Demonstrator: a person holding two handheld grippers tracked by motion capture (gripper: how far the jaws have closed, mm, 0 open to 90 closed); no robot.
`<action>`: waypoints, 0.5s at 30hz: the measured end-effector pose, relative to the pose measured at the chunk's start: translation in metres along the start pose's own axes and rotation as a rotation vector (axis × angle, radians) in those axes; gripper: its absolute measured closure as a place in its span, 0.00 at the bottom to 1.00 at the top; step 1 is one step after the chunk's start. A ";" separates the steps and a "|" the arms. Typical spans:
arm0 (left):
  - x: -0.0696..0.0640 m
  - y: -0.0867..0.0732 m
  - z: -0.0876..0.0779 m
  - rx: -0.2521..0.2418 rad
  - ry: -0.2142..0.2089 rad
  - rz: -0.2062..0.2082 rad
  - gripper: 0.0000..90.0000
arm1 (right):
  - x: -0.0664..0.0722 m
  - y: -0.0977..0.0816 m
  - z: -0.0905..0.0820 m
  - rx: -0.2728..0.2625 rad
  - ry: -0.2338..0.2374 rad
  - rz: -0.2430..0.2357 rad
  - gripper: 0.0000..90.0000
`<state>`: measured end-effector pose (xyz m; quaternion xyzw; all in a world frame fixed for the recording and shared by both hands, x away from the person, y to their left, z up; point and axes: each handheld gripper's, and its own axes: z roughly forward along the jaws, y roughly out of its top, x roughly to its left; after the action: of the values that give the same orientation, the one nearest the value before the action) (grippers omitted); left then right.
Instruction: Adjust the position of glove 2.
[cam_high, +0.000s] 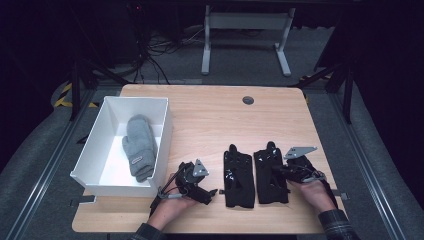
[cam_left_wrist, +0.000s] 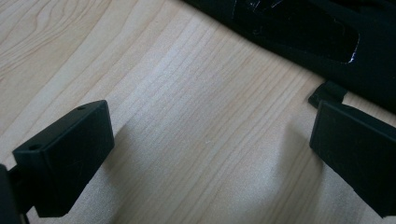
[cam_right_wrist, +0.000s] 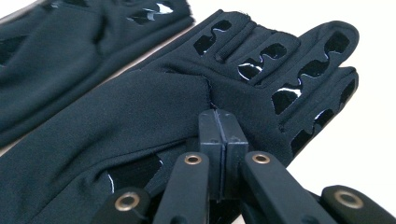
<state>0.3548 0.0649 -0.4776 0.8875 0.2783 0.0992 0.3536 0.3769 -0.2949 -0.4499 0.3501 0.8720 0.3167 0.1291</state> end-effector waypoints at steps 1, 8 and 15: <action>0.000 0.000 0.000 0.000 0.000 0.000 0.00 | 0.003 0.001 0.001 0.004 0.001 -0.007 1.00; 0.000 0.000 0.000 0.001 0.000 0.000 0.00 | 0.018 0.004 0.001 0.025 0.008 -0.032 1.00; 0.000 0.000 0.000 0.001 -0.001 0.000 0.00 | 0.031 0.006 0.001 0.037 0.031 -0.063 1.00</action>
<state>0.3545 0.0650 -0.4775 0.8878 0.2781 0.0988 0.3531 0.3581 -0.2691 -0.4469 0.3200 0.8901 0.3018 0.1193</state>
